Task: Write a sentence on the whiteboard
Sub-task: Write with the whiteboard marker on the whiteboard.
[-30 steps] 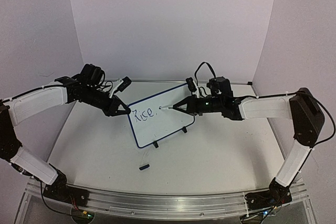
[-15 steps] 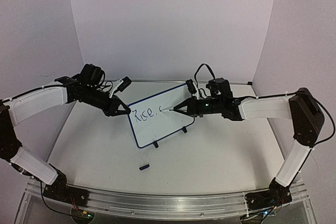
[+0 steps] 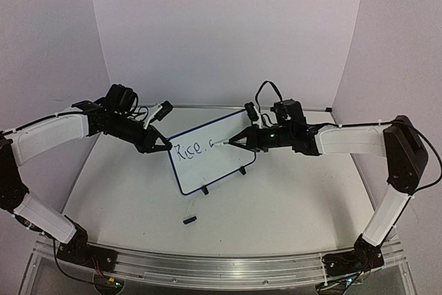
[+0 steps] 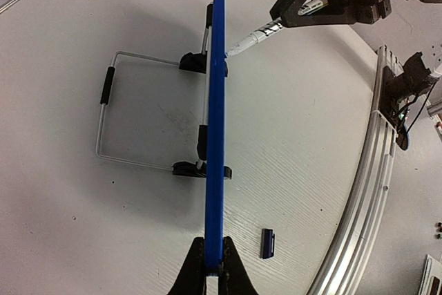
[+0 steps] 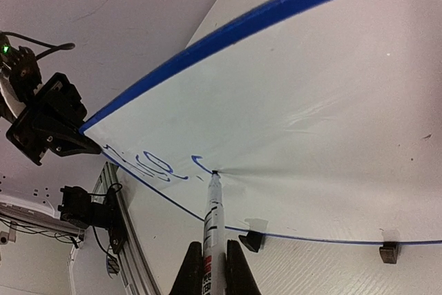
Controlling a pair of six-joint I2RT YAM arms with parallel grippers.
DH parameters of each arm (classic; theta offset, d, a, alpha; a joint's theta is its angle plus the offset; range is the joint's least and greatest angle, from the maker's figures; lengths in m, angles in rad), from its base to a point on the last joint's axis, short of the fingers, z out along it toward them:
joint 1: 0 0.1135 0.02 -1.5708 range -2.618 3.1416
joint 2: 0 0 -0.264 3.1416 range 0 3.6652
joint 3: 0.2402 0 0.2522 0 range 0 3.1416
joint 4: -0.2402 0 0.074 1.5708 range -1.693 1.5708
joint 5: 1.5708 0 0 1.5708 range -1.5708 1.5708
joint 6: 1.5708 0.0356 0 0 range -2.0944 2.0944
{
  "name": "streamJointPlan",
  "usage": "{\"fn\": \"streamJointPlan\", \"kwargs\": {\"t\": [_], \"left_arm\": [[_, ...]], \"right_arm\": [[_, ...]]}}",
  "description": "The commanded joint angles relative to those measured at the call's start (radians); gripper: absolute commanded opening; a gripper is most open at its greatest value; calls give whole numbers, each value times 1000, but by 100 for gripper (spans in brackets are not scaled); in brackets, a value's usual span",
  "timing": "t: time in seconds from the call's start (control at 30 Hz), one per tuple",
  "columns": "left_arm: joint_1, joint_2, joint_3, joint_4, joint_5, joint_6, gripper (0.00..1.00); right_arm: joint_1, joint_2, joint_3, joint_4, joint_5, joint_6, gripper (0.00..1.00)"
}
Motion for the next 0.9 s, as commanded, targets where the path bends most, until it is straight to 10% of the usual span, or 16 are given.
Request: {"fn": "streamJointPlan", "kwargs": {"t": [0.0, 0.87], "left_arm": [[-14, 5, 10, -24, 3, 8, 0], [-14, 7, 12, -25, 7, 7, 0]], "right_arm": [[-6, -64, 60, 26, 53, -20, 0], [-6, -34, 1, 34, 41, -6, 0]]}}
